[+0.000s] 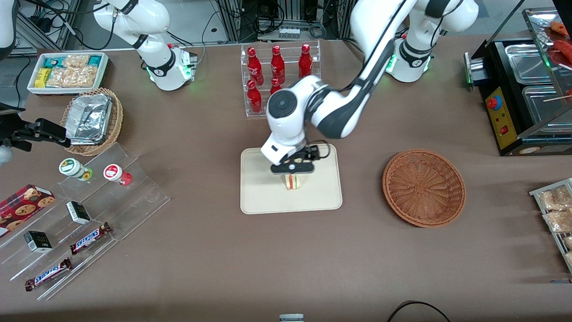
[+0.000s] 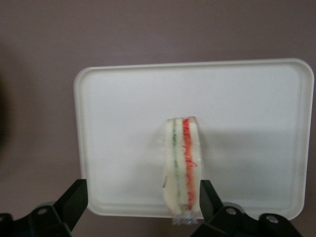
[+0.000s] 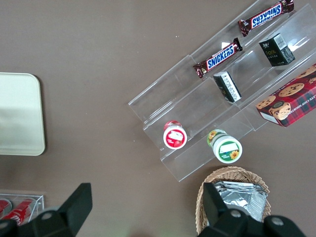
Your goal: Place sandwich from basket to tray
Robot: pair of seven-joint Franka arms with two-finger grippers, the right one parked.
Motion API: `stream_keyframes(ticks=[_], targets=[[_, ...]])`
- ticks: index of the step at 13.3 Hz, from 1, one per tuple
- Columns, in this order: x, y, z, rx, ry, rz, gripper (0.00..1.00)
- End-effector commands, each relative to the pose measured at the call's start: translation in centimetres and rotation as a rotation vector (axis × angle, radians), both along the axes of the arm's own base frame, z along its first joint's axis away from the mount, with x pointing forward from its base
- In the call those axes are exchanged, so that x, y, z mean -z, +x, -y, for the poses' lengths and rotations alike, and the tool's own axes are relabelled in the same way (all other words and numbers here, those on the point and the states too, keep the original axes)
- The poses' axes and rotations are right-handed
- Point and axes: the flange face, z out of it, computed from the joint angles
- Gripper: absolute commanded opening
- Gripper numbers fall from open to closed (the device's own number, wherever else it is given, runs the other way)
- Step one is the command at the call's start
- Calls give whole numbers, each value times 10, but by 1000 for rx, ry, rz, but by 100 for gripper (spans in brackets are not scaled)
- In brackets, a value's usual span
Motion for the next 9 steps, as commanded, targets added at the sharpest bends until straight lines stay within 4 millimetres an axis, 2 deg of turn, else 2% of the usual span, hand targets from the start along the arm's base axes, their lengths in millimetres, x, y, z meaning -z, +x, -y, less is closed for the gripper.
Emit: stream_keyframes(ticks=[1, 3, 6, 9], targets=[[-80, 13, -62, -104, -19, -21, 100], [-124, 22, -115, -139, -9, -41, 100], [-182, 29, -196, -87, -13, -84, 100], [-217, 26, -270, -24, -23, -107, 100]])
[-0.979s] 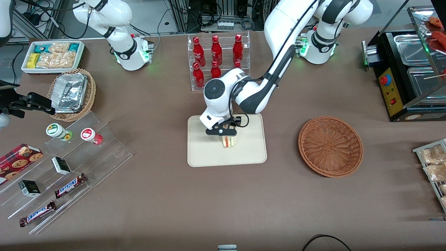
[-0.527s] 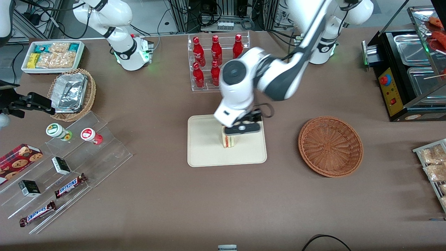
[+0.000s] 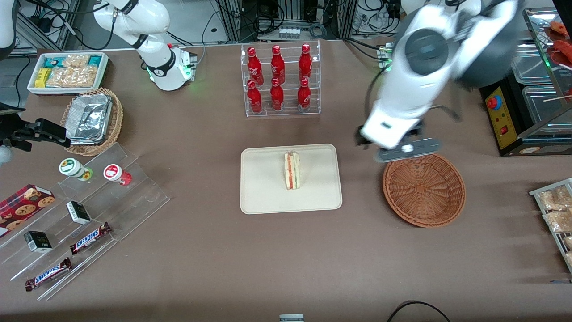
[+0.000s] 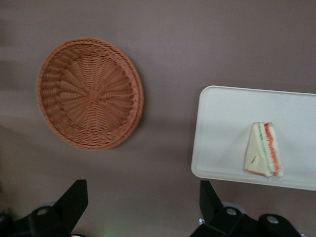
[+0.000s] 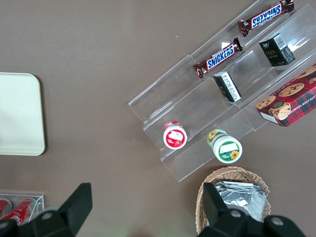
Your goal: Place sandwich from basket to tray
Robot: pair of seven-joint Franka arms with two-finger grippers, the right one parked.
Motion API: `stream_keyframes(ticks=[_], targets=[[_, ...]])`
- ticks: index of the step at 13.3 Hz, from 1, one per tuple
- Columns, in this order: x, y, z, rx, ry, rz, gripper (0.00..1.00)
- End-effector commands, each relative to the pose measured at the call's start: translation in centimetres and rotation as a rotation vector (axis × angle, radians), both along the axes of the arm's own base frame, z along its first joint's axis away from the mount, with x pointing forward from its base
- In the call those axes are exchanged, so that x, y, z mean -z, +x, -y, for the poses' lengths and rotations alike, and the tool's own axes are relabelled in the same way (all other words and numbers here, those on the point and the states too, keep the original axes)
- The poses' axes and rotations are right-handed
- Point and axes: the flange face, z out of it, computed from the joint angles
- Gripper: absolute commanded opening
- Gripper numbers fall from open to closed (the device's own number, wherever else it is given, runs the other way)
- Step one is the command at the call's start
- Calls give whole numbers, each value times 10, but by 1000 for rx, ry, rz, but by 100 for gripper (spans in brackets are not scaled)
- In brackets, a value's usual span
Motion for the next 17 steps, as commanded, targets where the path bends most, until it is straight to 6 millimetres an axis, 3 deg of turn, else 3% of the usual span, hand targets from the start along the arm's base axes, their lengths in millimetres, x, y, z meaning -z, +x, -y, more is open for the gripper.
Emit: stream_keyframes(ticks=[1, 5, 7, 13, 15, 17], targets=[[-20, -14, -59, 67, -29, -31, 100], [-42, -32, -137, 130, -49, -32, 100], [-49, -34, -166, 158, -56, -41, 100], [-63, -31, -194, 176, -58, -15, 100], [-65, -27, -216, 177, -65, -9, 100], [-72, -21, -216, 184, -66, 9, 100]])
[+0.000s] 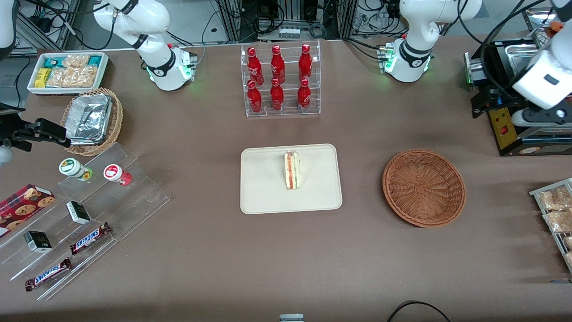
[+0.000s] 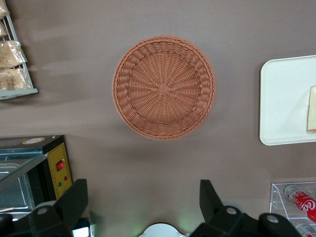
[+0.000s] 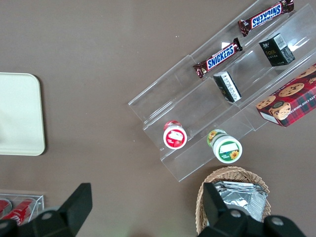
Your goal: Place sandwich from basket to tray
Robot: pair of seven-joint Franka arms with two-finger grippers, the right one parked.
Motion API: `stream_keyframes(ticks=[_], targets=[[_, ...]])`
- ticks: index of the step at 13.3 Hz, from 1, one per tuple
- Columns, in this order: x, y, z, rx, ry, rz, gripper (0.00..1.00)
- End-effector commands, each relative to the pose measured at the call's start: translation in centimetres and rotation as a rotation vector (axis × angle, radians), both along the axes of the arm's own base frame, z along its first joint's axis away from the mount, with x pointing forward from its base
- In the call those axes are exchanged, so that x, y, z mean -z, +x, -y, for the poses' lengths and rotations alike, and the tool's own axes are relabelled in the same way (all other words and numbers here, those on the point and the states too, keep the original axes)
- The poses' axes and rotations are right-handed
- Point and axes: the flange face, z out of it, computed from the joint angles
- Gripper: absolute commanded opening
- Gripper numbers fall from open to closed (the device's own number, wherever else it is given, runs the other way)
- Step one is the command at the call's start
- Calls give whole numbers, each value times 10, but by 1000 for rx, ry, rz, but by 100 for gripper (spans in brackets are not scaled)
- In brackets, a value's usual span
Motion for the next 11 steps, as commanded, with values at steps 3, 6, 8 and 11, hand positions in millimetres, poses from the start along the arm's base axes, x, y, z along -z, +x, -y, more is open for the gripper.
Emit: stream_keyframes(ticks=[3, 6, 8, 11], targets=[[-15, 17, -4, 7, -13, 32, 100], [-19, 27, 0, 12, -13, 46, 100], [-17, 28, 6, 24, -9, 44, 100], [-18, 28, 15, 30, -12, 48, 100]])
